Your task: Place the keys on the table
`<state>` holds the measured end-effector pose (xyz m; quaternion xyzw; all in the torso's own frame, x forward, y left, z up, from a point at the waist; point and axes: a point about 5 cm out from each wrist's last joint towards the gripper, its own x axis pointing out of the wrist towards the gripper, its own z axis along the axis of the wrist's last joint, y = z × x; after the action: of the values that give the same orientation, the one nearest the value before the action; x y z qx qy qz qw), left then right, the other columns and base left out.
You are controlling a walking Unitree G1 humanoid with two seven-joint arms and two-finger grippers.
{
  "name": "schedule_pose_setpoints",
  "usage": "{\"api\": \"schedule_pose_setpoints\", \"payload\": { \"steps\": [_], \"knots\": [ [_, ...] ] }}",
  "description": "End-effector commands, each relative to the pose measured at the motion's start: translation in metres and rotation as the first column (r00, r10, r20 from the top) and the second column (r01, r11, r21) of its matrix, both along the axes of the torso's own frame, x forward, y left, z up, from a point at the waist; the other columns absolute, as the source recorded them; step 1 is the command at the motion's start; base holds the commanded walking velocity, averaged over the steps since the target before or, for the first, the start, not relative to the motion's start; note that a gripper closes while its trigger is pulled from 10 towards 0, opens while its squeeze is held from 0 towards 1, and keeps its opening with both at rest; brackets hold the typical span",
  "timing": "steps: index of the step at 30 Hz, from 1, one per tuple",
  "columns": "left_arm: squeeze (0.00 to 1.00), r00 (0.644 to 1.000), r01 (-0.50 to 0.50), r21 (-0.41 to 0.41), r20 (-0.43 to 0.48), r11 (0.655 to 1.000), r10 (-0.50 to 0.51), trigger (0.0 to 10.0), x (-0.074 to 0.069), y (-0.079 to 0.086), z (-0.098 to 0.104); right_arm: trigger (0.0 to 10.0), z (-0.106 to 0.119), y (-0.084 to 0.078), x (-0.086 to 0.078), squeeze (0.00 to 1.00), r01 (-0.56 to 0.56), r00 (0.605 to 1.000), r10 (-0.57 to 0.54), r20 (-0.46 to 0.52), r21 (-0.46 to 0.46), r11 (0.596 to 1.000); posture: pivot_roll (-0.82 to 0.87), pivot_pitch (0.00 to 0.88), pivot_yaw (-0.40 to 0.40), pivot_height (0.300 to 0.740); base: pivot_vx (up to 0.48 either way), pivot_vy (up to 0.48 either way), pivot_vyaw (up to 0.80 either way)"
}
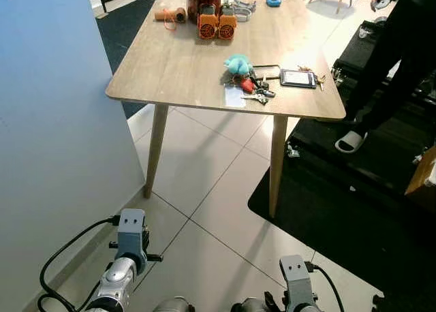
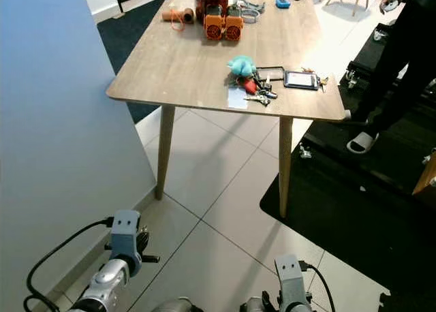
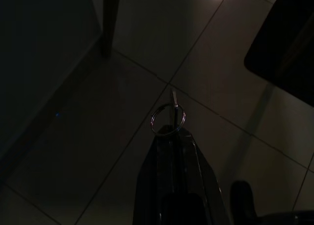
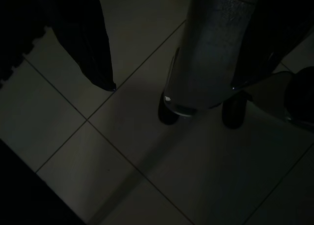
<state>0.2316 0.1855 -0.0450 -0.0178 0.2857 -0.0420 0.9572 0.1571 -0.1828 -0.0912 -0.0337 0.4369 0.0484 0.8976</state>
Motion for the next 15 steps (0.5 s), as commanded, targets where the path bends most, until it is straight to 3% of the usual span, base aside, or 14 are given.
{"api": "schedule_pose_setpoints", "payload": {
  "steps": [1,15],
  "knots": [
    [0.0,1.0,0.018,0.003,-0.002,1.0,-0.018,10.0,-0.0009,-0.0028,-0.0008,10.0,-0.0027,-0.0027,-0.0072,0.0,0.001,1.0,-0.001,-0.023,-0.007,1.0,0.04,0.071,-0.023,0.74,0.307,0.0,0.0],
    [0.0,1.0,0.002,-0.006,0.0,1.0,-0.002,10.0,-0.0017,-0.0036,-0.0014,10.0,-0.0029,-0.0044,-0.0085,0.0,-0.007,1.0,0.007,-0.024,-0.012,1.0,0.04,0.073,-0.029,0.74,0.362,0.0,0.0]
  ]
}}
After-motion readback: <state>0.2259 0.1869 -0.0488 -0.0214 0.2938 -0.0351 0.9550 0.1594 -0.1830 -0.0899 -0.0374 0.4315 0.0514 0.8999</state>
